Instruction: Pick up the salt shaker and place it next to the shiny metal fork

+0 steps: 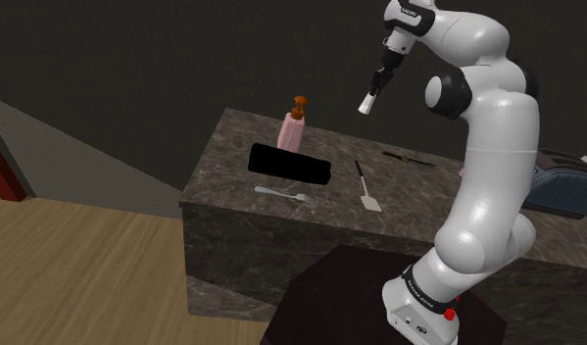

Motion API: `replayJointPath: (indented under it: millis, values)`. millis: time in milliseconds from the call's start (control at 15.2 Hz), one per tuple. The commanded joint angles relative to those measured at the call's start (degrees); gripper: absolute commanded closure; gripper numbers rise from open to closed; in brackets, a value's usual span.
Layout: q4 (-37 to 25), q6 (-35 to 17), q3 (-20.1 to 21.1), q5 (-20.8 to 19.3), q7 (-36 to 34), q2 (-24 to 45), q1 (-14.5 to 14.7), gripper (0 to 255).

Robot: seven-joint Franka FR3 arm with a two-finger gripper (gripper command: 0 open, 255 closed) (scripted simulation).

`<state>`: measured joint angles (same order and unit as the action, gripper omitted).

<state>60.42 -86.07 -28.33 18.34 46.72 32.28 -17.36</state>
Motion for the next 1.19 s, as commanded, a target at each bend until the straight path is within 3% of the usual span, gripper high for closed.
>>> replayJointPath:
  millis: [0, 66, 264, 594, 1122]
  values:
    - [-3.1, 2.2, 0.1, 0.3, -0.2, 0.9, -0.8, 255]
    - [-3.3, 2.4, 0.1, 0.4, -0.3, 0.9, -0.9, 255]
    - [12.3, -3.6, -1.1, -3.5, -1.7, -9.2, 5.6, 255]
    - [30.2, -9.7, -1.0, -9.7, -7.0, -23.0, 13.0, 255]
    - [50.6, -14.2, 3.8, -17.7, -18.3, -41.7, 18.4, 255]
